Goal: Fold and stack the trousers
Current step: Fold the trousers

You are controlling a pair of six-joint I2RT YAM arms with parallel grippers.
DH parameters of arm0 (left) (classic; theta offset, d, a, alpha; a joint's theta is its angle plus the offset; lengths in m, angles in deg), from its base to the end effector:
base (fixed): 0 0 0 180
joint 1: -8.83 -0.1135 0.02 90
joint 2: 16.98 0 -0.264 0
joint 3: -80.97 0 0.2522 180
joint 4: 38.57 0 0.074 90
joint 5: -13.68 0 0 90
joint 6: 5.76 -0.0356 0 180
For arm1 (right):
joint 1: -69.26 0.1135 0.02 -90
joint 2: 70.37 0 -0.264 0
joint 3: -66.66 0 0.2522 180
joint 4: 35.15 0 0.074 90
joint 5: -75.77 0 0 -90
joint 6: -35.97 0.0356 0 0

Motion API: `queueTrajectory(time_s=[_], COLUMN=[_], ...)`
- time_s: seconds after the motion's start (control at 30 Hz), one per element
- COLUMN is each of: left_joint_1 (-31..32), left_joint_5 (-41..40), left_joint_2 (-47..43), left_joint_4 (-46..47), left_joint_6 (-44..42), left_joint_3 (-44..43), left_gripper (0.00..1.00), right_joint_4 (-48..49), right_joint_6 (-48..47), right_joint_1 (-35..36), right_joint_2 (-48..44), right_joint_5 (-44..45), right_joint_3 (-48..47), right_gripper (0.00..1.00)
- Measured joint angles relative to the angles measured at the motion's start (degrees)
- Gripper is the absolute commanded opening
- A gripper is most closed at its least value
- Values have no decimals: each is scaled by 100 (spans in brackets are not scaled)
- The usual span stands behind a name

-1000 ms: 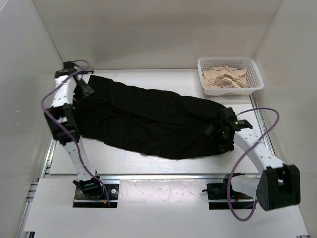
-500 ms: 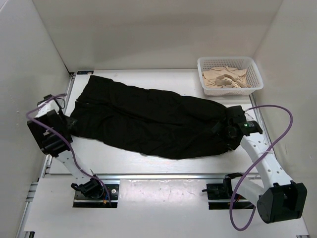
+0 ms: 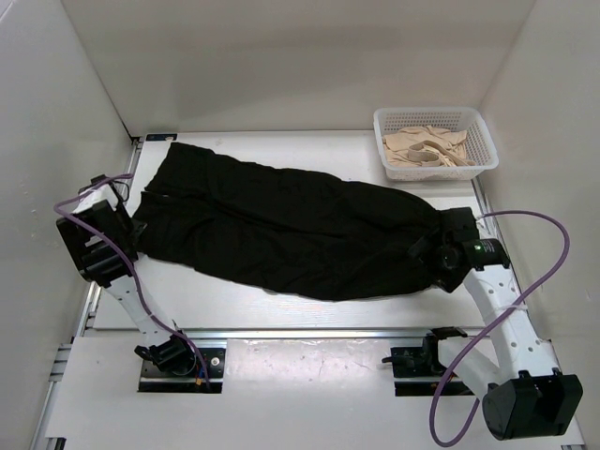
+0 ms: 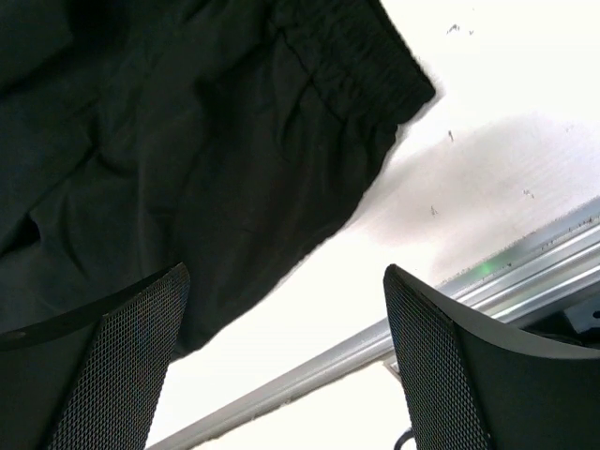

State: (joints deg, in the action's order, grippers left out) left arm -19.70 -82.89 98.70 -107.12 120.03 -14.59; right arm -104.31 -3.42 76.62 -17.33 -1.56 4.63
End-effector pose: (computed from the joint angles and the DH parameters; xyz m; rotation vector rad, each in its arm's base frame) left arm 0.3264 0.1821 0.1553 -1.6552 2.6285 0.1756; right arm 0.1641 0.0133 0.2695 1.0221 2.3713 0.0825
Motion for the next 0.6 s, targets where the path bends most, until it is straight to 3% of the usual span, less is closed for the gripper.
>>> queueTrajectory(time_s=[0.2, 0.43, 0.6], left_joint_1=[0, 24, 66], left_joint_5=[-96, -140, -153], left_joint_2=[-308, -1440, -2079], left_joint_4=[7, -7, -4], left_joint_6=[-28, -35, -35], left_joint_3=[39, 232, 225], left_gripper=[10, 10, 10], right_joint_4=[-79, -162, 55], right_joint_6=[46, 319, 479], right_joint_1=[-44, -262, -289], right_joint_2=[-166, -442, -573], right_joint_5=[-232, -765, -839], right_joint_3=[400, 1152, 1403], right_gripper=[89, 89, 80])
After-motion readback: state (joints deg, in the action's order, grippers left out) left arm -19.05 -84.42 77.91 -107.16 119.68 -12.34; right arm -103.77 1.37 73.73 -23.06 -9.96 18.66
